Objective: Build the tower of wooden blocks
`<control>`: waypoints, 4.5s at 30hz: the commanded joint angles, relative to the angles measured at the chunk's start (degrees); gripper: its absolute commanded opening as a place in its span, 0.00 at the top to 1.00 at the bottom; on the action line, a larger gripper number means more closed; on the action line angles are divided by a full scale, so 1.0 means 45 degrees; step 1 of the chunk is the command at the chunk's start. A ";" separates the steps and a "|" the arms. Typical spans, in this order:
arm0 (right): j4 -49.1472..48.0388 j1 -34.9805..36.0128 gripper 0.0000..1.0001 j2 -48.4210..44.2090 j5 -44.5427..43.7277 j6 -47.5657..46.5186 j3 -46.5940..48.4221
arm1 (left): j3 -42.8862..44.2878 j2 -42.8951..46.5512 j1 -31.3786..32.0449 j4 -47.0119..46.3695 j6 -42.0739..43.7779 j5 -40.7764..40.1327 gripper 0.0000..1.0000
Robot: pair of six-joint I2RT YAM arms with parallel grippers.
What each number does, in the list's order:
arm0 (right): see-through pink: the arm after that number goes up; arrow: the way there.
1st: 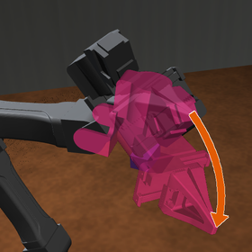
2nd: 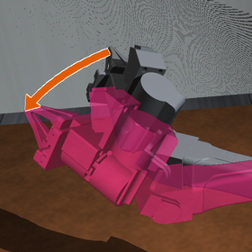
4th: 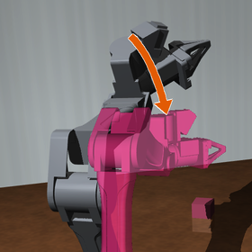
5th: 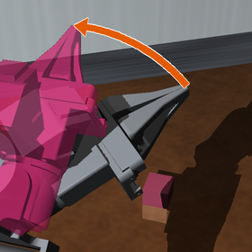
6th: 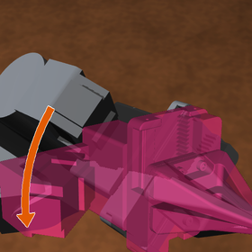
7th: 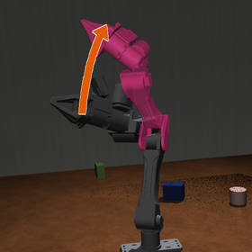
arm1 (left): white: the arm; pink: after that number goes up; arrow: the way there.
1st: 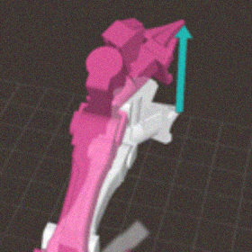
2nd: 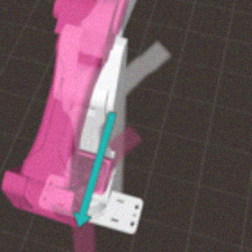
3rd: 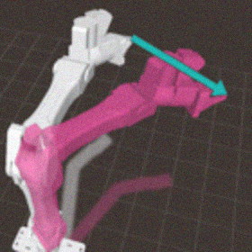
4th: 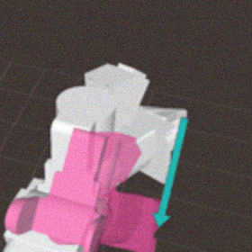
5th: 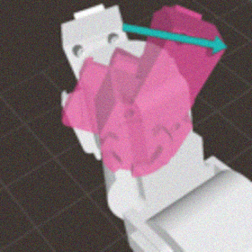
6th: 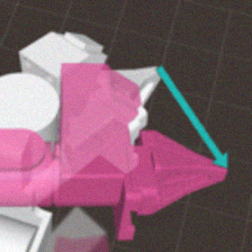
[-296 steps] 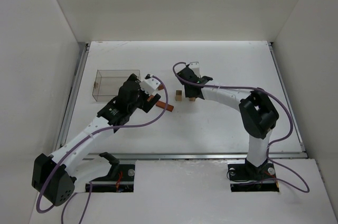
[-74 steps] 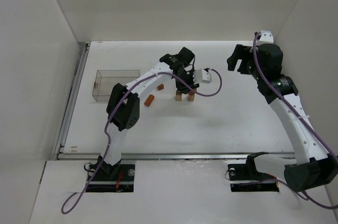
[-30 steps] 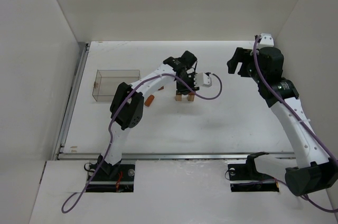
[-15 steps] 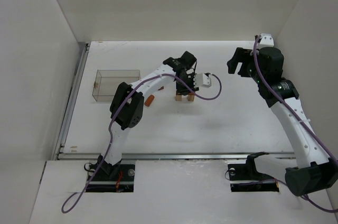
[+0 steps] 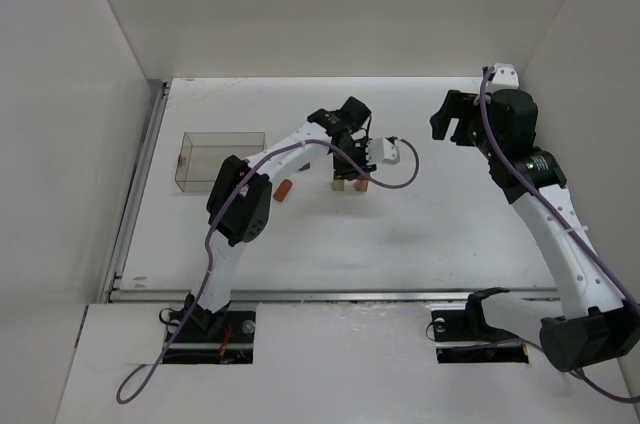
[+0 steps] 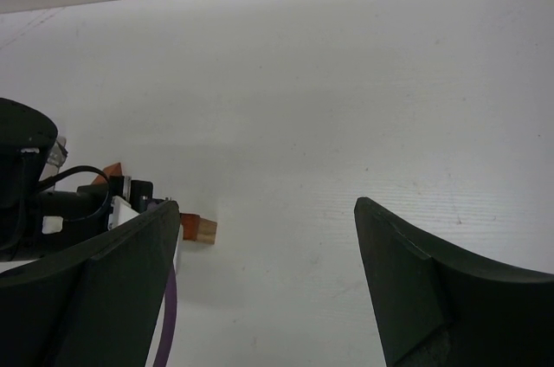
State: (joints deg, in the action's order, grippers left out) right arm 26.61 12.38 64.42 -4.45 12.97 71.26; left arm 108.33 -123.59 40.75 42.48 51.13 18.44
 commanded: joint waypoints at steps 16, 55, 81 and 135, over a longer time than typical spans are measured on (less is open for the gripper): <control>-0.0308 -0.0076 0.13 -0.0371 0.0012 -0.0148 0.0003 | -0.0461 0.1175 -0.0091 0.0033 -0.0074 0.0395 1.00; -0.0308 -0.0076 0.13 -0.0487 0.0012 -0.0148 -0.0114 | -0.1319 0.1293 -0.0208 -0.0573 -0.0074 0.0161 0.79; 0.0374 -0.0076 0.13 -0.0488 0.0637 -0.0148 0.0529 | -0.1456 0.3593 -0.0208 -0.0924 -0.1225 0.0044 0.45; 0.2290 0.1038 0.13 -0.1447 0.4246 0.2039 -0.0099 | -0.9094 0.7947 -0.3939 -0.4830 -0.6271 -0.2342 1.00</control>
State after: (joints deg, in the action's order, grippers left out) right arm 36.71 16.49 56.23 8.60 22.09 66.43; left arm 65.58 -99.96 22.81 20.49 19.05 3.79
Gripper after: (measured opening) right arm 0.871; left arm 0.308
